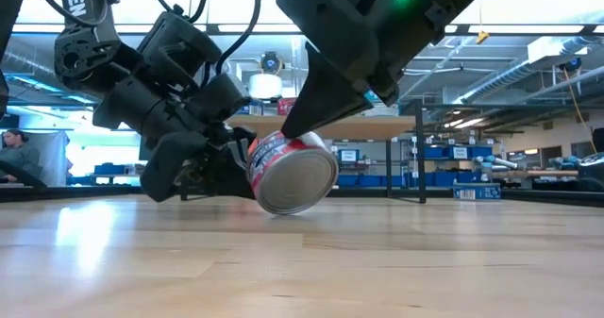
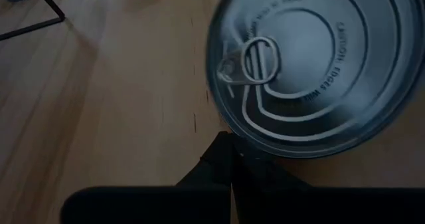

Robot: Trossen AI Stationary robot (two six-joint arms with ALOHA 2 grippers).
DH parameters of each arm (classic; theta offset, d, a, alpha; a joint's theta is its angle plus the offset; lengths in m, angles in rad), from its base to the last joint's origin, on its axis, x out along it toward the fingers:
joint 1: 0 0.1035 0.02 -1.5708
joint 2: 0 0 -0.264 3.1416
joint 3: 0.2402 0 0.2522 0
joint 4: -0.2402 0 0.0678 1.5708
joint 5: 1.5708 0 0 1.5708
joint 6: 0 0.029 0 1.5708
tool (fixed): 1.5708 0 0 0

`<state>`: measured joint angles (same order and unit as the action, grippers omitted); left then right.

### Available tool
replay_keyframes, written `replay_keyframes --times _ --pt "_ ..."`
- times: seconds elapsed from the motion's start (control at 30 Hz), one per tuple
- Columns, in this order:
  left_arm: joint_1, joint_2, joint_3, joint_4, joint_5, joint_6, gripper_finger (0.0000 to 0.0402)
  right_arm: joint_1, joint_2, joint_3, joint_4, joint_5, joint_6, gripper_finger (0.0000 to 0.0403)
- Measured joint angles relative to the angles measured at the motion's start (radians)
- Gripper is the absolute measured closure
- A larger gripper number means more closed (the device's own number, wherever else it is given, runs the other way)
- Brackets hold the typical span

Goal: Stack canned seafood by type on shelf
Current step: Stack the red tuna can on top of the red tuna can on the shelf

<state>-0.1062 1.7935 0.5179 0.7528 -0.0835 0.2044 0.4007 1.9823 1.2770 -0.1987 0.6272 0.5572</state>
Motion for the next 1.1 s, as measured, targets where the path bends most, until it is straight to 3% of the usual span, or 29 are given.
replay_keyframes --times 0.37,0.9,1.1 --pt "-0.004 -0.001 0.001 0.000 0.026 0.009 0.0400 -0.009 0.000 -0.001 0.041 0.079 0.064 0.0398" --pt "-0.002 -0.016 0.001 -0.032 0.007 0.028 0.0400 -0.038 0.002 -0.001 0.047 0.063 0.105 0.0398" --pt "-0.002 -0.030 0.001 -0.045 -0.086 0.029 0.0400 -0.059 0.002 -0.001 0.063 0.063 0.096 0.0398"
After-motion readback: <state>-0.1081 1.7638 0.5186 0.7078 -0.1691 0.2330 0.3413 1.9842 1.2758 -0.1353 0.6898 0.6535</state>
